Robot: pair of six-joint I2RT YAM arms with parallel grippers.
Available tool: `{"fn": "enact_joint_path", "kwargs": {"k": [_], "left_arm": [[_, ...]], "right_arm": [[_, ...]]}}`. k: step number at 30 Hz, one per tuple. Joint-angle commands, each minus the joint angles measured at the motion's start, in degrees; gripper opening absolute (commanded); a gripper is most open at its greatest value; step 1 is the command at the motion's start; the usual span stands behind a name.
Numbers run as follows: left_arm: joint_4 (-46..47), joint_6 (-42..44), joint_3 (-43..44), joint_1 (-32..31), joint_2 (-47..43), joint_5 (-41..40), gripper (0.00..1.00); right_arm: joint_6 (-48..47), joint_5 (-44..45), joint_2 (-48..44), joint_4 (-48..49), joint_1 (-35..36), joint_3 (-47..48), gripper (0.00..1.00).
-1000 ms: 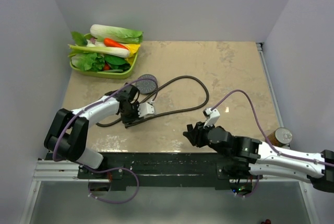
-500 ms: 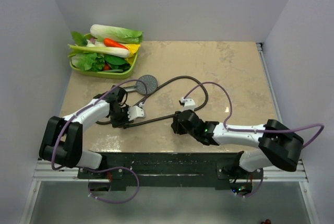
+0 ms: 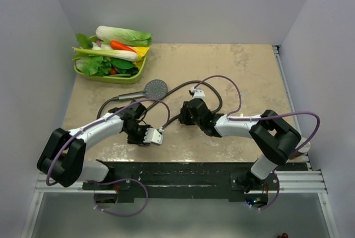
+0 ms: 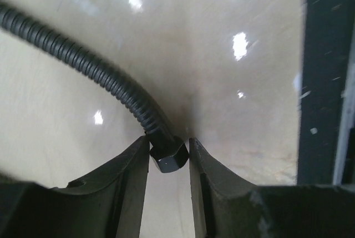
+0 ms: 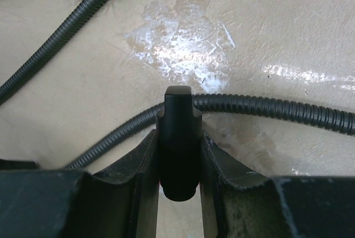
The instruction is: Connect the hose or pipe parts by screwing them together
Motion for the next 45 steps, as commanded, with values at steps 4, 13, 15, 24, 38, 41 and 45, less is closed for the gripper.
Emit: {"fn": "enact_joint_path", "kwargs": {"k": [4,13,15,24,38,41,45], "left_arm": [[-5.44,1.26,6.41,-10.82,6.80,13.97,0.39],[-6.85,-1.30,15.11,-16.02,10.41,16.10,0.61],[-5.53,-1.91,14.67,-16.02,10.06,13.91,0.61],[-0.51,3.08,10.46,-17.16,6.02,7.42,0.64],[-3.41,22.43,6.15,-21.63,3.29,-2.28,0.65],[-5.08,23.75,5.80,-24.80,3.03,-2.63,0.65],[-5.18,27.87,1.94,-28.66,-0.30,-4.91,0.64]], "right_arm": [[-2.32,-3.01,3.47,2.92,-3.34,6.05,0.00],[-1.80,-9.78,11.21,5.91,-4.83,12.57,0.00],[-1.36,-10.57,12.00,6.70,-4.83,12.65,0.00],[-0.92,-14.97,15.86,8.72,-5.36,15.11,0.00],[-0.83,-15.94,15.43,10.30,-5.71,14.06,0.00],[-1.01,-16.37,14.90,10.83,-6.15,13.36,0.00],[-0.83,-17.08,14.37,12.23,-6.50,12.31,0.00]]}}
